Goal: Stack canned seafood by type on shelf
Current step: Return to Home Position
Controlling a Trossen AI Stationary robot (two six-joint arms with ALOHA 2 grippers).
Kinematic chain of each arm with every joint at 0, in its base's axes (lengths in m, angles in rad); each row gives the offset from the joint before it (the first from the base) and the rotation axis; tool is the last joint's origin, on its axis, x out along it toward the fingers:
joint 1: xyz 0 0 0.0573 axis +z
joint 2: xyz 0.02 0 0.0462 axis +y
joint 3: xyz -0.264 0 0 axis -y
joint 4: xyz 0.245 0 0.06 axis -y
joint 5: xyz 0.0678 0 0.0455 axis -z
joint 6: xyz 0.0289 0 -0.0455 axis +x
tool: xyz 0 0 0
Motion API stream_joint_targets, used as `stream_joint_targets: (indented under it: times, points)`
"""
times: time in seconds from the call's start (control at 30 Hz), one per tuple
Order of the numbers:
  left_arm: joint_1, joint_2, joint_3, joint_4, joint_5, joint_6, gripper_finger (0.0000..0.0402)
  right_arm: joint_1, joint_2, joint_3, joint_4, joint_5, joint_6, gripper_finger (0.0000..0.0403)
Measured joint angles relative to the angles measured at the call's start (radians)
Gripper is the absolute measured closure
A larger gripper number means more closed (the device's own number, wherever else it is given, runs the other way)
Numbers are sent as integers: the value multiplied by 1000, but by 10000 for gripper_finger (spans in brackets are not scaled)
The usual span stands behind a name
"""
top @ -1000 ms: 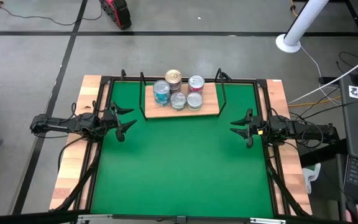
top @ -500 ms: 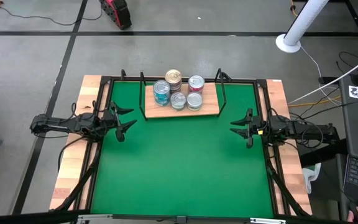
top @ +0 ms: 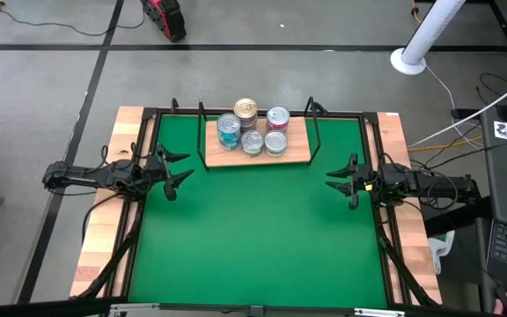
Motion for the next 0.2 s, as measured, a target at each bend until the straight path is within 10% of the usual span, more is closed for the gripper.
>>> stream_joint_targets:
  times: [0.2]
  points:
    - [0,0,0,0,0,0,141,0,0,0,0,0,0,262]
